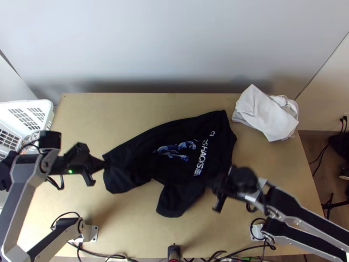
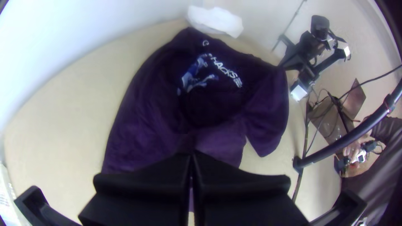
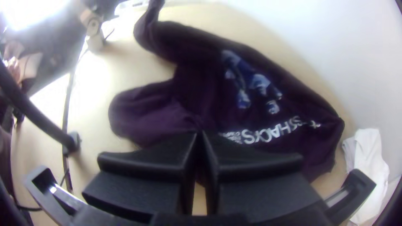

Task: Fold the t-shirt

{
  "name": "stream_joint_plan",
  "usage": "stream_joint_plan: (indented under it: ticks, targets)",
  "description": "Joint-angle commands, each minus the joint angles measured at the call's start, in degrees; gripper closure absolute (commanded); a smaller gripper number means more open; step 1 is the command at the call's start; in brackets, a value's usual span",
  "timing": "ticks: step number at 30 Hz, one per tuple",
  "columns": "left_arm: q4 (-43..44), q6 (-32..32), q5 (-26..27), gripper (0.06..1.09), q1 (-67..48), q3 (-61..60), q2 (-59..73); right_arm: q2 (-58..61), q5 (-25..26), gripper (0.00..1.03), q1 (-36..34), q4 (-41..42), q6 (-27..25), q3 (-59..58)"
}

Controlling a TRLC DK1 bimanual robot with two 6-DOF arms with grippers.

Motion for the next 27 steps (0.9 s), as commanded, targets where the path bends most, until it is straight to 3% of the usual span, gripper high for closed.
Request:
stream_joint_plan:
  ticks: [1,9,27]
  targets:
    - [-0.10,-7.84,1.87,1.05,0.52,16.39,1.73,4.23,-3.14,1.00,-12.80,-1.78,3.32,17.16]
    - [3.77,-17.59,2.14,1.05,1.58,33.17,7.62,11.52,-3.49,1.00,-20.36,-1.96,4.72,34.21]
    - [10.98,-30.51,2.23,1.05,11.95,38.89,12.28,13.19,-4.19,1.00,-31.17,1.47,7.62,45.90]
